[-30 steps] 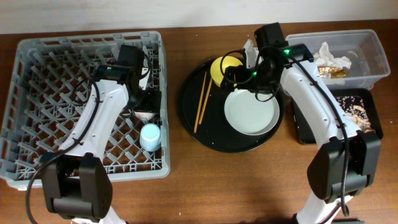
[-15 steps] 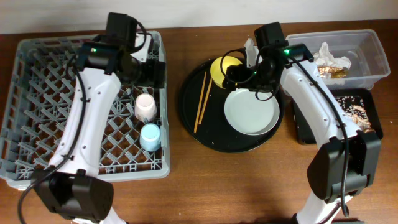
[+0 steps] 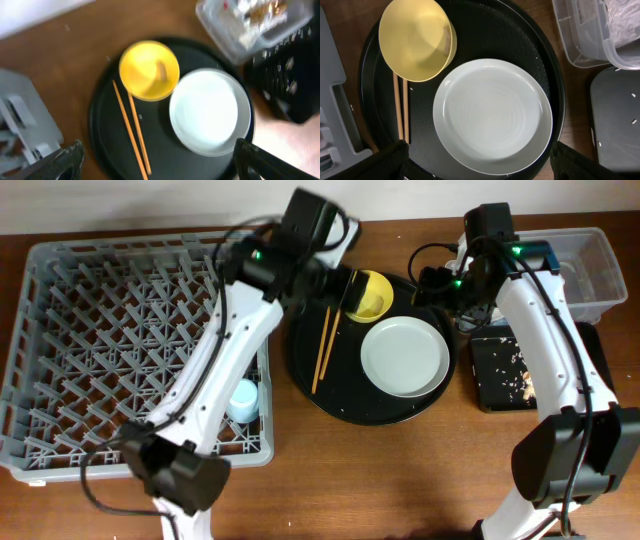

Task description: Sort waste into correct bins and load items into the dishwasher rack

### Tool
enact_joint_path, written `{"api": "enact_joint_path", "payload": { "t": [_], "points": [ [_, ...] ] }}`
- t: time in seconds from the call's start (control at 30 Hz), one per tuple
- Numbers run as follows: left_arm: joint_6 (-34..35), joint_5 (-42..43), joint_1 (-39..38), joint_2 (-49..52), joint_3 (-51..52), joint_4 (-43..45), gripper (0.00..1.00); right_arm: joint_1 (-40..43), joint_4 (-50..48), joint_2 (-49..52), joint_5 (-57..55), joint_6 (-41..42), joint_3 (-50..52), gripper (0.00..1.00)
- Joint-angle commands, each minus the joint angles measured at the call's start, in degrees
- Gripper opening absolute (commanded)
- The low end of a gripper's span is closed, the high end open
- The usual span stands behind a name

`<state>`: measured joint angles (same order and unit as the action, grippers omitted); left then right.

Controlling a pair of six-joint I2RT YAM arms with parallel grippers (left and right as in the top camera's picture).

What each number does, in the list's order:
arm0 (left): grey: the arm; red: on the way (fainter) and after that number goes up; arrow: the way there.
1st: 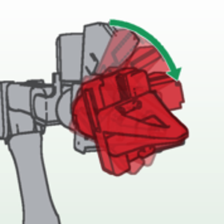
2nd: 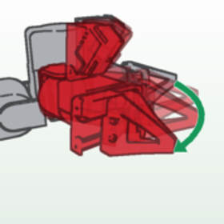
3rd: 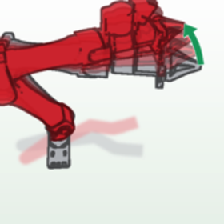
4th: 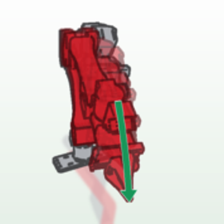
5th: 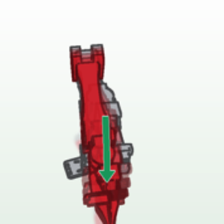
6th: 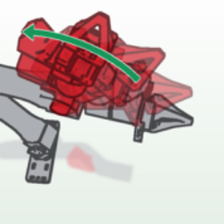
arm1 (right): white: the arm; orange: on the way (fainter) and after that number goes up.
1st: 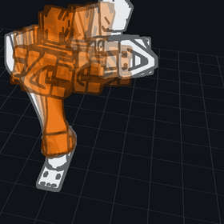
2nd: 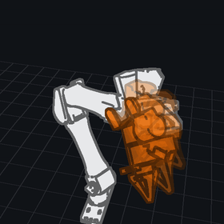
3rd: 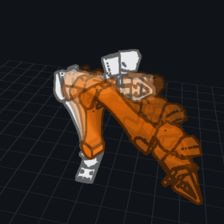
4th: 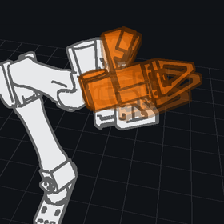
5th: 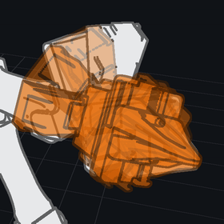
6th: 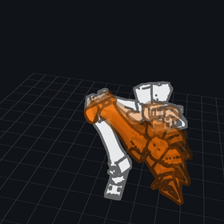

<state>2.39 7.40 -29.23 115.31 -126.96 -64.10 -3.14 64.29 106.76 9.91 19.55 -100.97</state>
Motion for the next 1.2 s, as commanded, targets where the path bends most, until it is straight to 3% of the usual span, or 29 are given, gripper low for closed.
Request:
{"api": "enact_joint_path", "payload": {
  "t": [0.0, 0.43, 0.57, 0.77, 0.8, 0.9, 1.07, 1.17],
  "points": [
    [-0.1, -2.7, 0.2, 8.2, -13.3, -3.7, 0.94, -0.1, 1.0, -1.4, -0.9, 0.7, -1.4, 0.92],
    [-0.4, -2.7, 0.3, 27.0, -15.3, 6.4, 0.94, -0.1, 8.0, -1.4, -12.2, 0.6, -1.2, 0.92],
    [-6.8, -2.5, -3.5, 31.2, -15.3, 10.1, 0.94, -0.1, 8.6, -1.4, -12.5, 0.2, -1.2, 0.92],
    [-8.5, -2.7, -6.5, 35.5, -15.3, 10.8, 0.89, -0.1, 9.7, -1.4, -13.3, 0.2, -1.2, 0.91],
    [-8.5, -2.7, -6.6, 35.7, -15.3, 11.1, 0.83, -0.1, 9.7, -1.4, -13.3, 0.2, -1.2, 0.92],
    [-8.5, -2.7, -6.6, 35.8, -15.3, 11.8, 0.77, -0.1, 9.7, -1.4, -13.3, 0.2, -1.2, 0.92],
    [-8.5, -2.7, -6.6, 35.9, -15.3, 12.1, 0.41, -0.1, 9.7, -1.4, -13.2, -0.7, -1.2, 0.92],
    [-8.5, -2.7, -6.6, 35.9, -15.3, 11.8, 0.33, -0.1, 9.7, -1.4, -13.2, -0.7, -1.2, 0.92]
  ]
}}
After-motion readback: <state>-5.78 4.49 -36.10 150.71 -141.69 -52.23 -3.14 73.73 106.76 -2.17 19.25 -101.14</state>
